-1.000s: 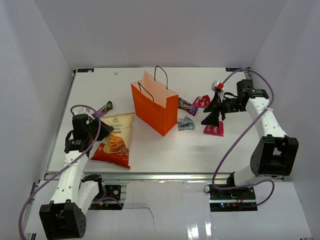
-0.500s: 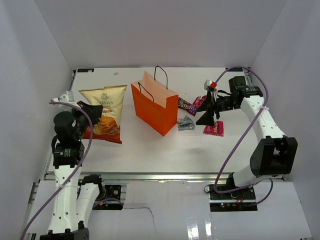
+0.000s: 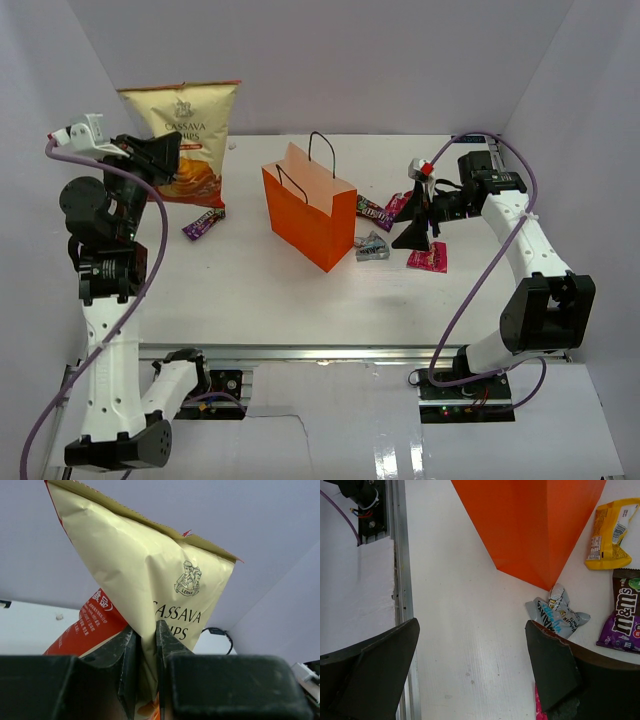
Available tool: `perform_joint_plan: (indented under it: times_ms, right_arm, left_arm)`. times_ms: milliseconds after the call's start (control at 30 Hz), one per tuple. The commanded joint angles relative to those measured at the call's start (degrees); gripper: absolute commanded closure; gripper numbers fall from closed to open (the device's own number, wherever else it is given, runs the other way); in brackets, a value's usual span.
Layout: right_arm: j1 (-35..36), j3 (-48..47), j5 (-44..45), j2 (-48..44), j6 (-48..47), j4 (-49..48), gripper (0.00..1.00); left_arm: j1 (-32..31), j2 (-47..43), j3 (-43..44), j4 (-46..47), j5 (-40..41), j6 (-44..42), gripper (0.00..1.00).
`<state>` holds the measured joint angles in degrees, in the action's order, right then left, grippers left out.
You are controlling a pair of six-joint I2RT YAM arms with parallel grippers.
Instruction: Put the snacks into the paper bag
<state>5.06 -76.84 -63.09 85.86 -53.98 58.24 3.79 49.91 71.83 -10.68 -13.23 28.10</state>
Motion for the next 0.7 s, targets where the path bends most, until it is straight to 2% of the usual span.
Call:
perform_joint_plan:
  times_ms: [0, 67, 433, 600, 667]
  right_arm:
    - [0.3, -1.6, -0.3, -0.9, 0.2, -0.3, 0.08]
    - [0.3, -1.4, -0.2, -0.9, 0.2, -0.5, 0.08]
    - [0.3, 0.7, 1.0, -1.5, 0.0, -1.0, 0.08]
    - [0.3, 1.3, 1.8, -1.6, 0.1, -1.3, 0.08]
    - [0.2, 1.6, 2.2, -1.6, 0.1, -1.5, 0.08]
  left_arm:
    - [0.2, 3.9, 5.9, 8.6, -3.7, 1.3, 1.0]
    - [0.2, 6.9, 7.8, 12.6, -6.4, 3.0, 1.0]
    - [-0.4, 20.5, 19.1, 21.4, -14.6, 9.6, 1.0]
    - [-3.8, 25.8, 23.0, 25.1, -18.0, 11.7, 1.0]
    - [-7.9, 28.7, 25.3, 25.6, -18.3, 11.3, 1.0]
